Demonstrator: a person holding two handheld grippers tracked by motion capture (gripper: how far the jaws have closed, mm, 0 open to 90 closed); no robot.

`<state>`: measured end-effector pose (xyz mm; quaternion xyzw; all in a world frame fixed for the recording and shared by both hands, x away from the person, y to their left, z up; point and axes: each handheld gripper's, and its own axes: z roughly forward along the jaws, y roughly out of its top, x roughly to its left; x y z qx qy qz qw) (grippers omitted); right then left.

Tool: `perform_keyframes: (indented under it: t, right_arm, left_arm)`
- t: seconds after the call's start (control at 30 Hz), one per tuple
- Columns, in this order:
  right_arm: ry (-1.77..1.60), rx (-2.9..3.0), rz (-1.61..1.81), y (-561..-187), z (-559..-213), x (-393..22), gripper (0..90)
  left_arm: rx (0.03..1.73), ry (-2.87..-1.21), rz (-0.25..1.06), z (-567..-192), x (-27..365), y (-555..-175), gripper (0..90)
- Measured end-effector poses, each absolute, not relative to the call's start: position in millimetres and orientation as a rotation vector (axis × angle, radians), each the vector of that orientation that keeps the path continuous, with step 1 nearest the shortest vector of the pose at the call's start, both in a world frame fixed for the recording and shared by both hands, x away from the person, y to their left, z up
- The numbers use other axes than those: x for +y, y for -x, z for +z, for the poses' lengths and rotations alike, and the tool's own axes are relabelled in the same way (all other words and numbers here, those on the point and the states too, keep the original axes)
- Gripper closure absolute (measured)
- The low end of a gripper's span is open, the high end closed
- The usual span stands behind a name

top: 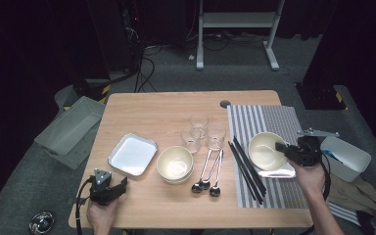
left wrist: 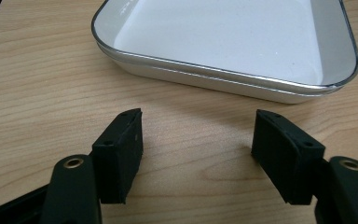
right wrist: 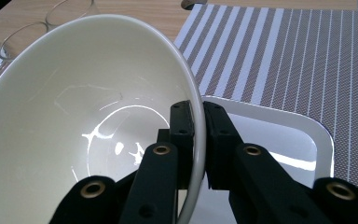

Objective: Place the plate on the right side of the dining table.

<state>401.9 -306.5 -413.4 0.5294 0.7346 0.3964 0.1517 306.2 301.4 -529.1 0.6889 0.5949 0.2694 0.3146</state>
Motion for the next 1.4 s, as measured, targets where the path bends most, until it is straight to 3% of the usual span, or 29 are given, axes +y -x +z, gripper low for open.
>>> perform_keyframes:
  t: [1.4]
  right_arm:
    - [-1.654, 2.054, 1.031, -407, -440, -333, 83.4]
  left_arm:
    - [1.568, -1.825, 0.707, -529, 301, -307, 31.6]
